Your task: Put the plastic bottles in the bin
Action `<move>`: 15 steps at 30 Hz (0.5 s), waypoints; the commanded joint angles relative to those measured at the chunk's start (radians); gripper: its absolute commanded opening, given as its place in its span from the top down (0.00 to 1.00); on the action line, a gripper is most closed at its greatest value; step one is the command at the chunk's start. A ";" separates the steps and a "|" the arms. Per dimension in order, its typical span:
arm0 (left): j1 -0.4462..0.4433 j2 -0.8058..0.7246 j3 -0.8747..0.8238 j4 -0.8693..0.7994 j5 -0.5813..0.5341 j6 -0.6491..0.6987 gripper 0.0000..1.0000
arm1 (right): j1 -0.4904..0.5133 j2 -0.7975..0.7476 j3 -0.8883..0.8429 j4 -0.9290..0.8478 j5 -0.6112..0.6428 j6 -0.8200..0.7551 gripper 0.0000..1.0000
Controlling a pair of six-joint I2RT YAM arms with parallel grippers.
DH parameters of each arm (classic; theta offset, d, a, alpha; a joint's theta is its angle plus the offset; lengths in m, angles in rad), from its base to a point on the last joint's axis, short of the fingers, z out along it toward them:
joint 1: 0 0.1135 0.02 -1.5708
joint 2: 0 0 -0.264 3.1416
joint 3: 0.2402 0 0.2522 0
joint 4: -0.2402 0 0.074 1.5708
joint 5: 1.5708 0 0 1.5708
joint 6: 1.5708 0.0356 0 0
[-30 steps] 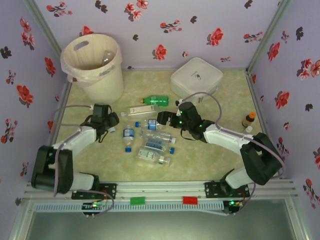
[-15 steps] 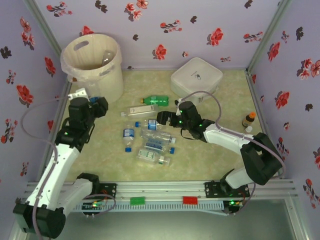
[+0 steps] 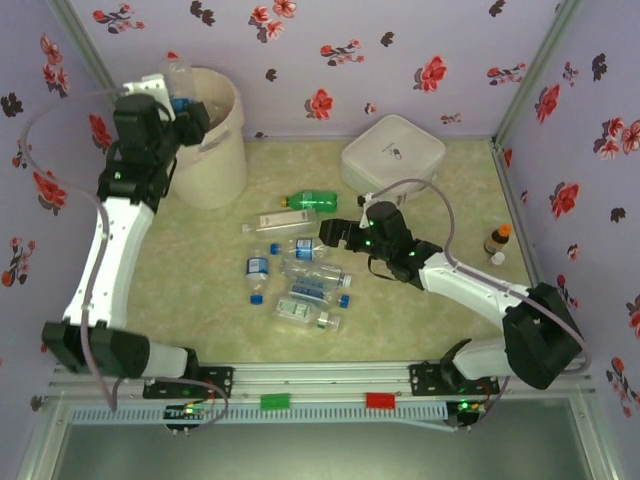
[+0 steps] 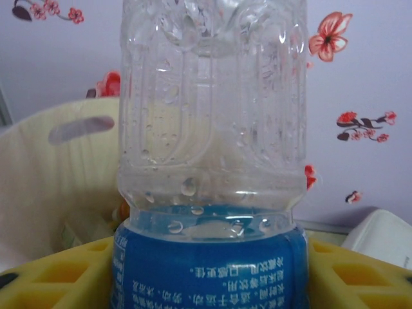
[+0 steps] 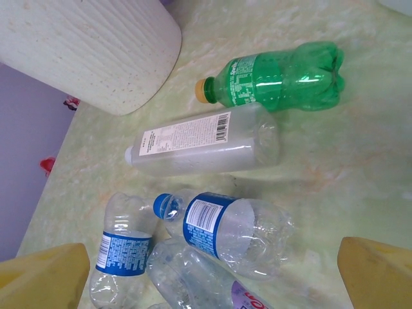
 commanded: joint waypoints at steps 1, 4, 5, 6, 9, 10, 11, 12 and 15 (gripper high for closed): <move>0.033 0.108 0.151 -0.068 0.054 0.062 0.58 | 0.004 -0.055 -0.021 -0.054 0.067 -0.035 0.00; 0.062 0.219 0.265 -0.110 0.070 0.061 0.59 | 0.004 -0.086 -0.037 -0.066 0.087 -0.037 0.00; 0.071 0.257 0.302 -0.129 0.075 0.061 0.59 | 0.004 -0.094 -0.043 -0.068 0.092 -0.035 0.00; 0.079 0.299 0.330 -0.148 0.077 0.060 0.59 | 0.004 -0.100 -0.048 -0.069 0.098 -0.035 0.00; 0.095 0.391 0.415 -0.187 0.079 0.057 0.59 | 0.004 -0.107 -0.055 -0.075 0.105 -0.033 0.01; 0.099 0.413 0.437 -0.196 0.080 0.052 0.59 | 0.004 -0.108 -0.055 -0.077 0.105 -0.031 0.00; 0.102 0.435 0.453 -0.204 0.086 0.045 0.59 | 0.004 -0.110 -0.056 -0.076 0.104 -0.030 0.00; 0.105 0.454 0.466 -0.206 0.089 0.041 0.59 | 0.004 -0.111 -0.057 -0.079 0.105 -0.028 0.01; 0.111 0.503 0.506 -0.235 0.090 0.029 0.50 | 0.004 -0.115 -0.058 -0.084 0.117 -0.028 0.00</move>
